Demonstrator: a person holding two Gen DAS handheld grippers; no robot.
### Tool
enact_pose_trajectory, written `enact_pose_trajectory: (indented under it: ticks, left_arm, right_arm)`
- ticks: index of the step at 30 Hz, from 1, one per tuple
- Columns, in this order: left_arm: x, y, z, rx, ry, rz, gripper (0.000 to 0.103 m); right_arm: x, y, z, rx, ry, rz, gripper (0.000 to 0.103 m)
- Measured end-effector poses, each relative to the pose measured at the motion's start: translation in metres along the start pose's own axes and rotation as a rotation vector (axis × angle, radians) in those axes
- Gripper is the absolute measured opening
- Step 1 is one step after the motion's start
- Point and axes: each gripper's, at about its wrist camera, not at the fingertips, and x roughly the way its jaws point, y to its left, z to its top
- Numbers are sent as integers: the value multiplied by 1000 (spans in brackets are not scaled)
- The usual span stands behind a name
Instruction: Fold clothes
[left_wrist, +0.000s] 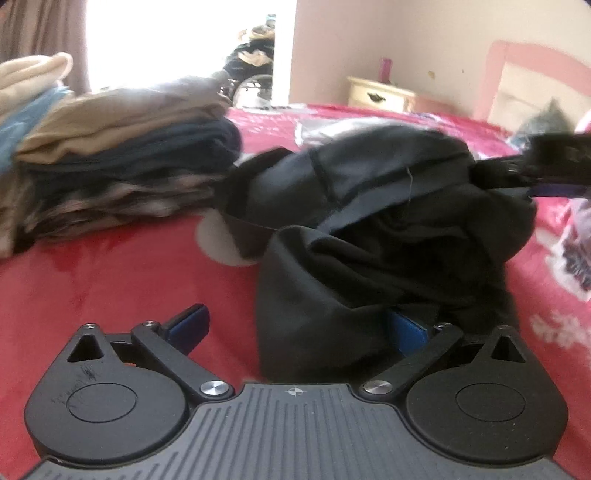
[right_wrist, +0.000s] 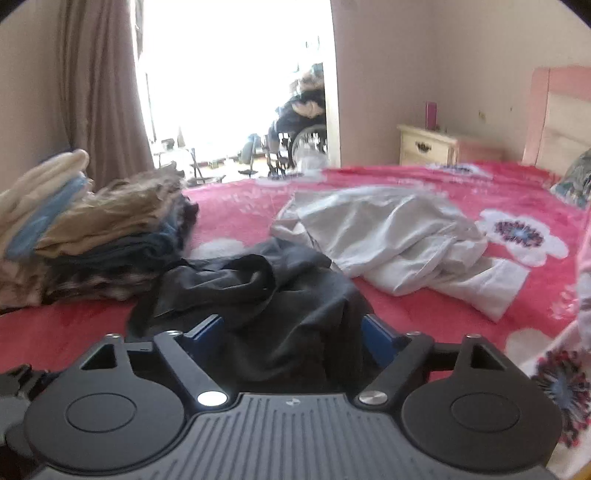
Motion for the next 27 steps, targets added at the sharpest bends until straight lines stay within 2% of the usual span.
enact_pose_trajectory:
  ticks: [1, 2, 3, 4, 5, 6, 7, 11, 14, 19, 23, 27]
  left_arm:
    - [4, 0, 0, -9, 10, -4, 96]
    - [6, -1, 0, -18, 17, -12, 91]
    - [4, 0, -1, -26, 17, -25, 83]
    - [2, 0, -1, -34, 17, -38, 80]
    - [0, 0, -2, -42, 17, -51, 73]
    - [-2, 0, -3, -50, 17, -64, 63]
    - [-4, 0, -3, -58, 17, -77, 58]
    - [-16, -1, -6, -52, 14, -120, 31]
    - [-25, -4, -7, -50, 19, -148, 21]
    - [-56, 0, -14, -58, 33, -212, 20]
    - [-87, 15, -34, -57, 82, -231, 22]
    - [-124, 48, -52, -101, 113, -214, 36]
  right_arm:
    - [10, -2, 0, 13, 33, 6, 70]
    - [19, -4, 0, 27, 65, 12, 56]
    - [23, -6, -2, 44, 85, 22, 47]
    - [26, -8, -5, 63, 104, 33, 24]
    - [22, -11, -9, 90, 101, 57, 12]
    - [16, -13, -11, 106, 93, 71, 10]
    - [7, -14, -14, 110, 77, 84, 7]
    - [-28, -11, -25, 104, 39, 144, 7]
    - [-61, -2, -34, 79, 18, 202, 6]
    - [-107, 18, -50, 6, 29, 294, 6]
    - [-142, 32, -69, -66, 54, 380, 6]
    - [-173, 45, -93, -164, 94, 477, 6]
